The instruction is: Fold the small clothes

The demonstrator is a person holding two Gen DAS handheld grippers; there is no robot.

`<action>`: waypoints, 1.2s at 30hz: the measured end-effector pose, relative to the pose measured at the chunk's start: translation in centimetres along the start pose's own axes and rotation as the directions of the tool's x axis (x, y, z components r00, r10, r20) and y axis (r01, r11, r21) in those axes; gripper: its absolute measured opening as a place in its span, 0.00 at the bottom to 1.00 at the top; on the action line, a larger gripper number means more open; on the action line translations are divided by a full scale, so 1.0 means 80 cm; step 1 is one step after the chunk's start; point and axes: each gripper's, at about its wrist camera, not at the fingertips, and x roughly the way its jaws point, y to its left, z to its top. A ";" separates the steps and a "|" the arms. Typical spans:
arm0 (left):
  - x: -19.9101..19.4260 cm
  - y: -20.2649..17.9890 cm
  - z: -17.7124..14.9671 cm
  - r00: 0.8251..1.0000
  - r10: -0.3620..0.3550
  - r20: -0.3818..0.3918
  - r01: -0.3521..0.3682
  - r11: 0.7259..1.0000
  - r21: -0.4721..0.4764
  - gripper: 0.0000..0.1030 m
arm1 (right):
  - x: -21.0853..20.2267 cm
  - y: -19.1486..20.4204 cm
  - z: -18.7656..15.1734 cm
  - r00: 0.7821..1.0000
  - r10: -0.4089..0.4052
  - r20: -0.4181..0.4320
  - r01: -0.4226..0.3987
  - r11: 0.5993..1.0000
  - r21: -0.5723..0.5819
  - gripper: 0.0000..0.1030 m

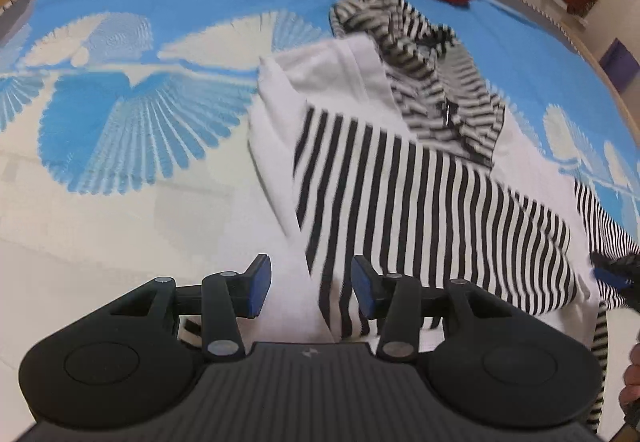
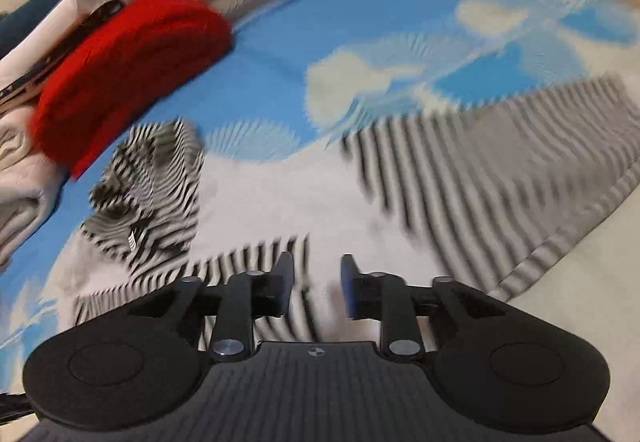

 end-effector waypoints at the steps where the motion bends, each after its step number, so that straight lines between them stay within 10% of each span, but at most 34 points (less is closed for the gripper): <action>1: 0.006 0.001 -0.003 1.000 0.000 -0.017 0.000 1.000 -0.003 0.47 | 0.013 -0.004 -0.001 0.998 -0.008 -0.062 0.008 1.000 0.006 0.29; 6: 0.026 0.003 -0.017 0.997 0.052 -0.062 -0.050 0.998 0.034 0.47 | 0.036 -0.031 0.000 0.982 -0.070 -0.177 0.084 0.994 0.073 0.28; 16: 0.047 -0.008 -0.033 0.989 0.107 -0.104 -0.099 0.992 0.082 0.47 | -0.021 -0.063 0.042 0.999 -0.028 -0.036 0.030 0.999 0.030 0.33; 24: -0.025 -0.063 -0.015 0.997 0.004 0.079 -0.016 0.988 0.154 0.50 | -0.039 -0.148 0.079 0.994 -0.112 0.015 0.108 0.981 0.163 0.34; 36: -0.026 -0.076 -0.013 0.996 0.006 0.085 -0.023 0.980 0.197 0.52 | -0.040 -0.330 0.120 0.955 -0.297 0.010 0.268 0.875 0.403 0.35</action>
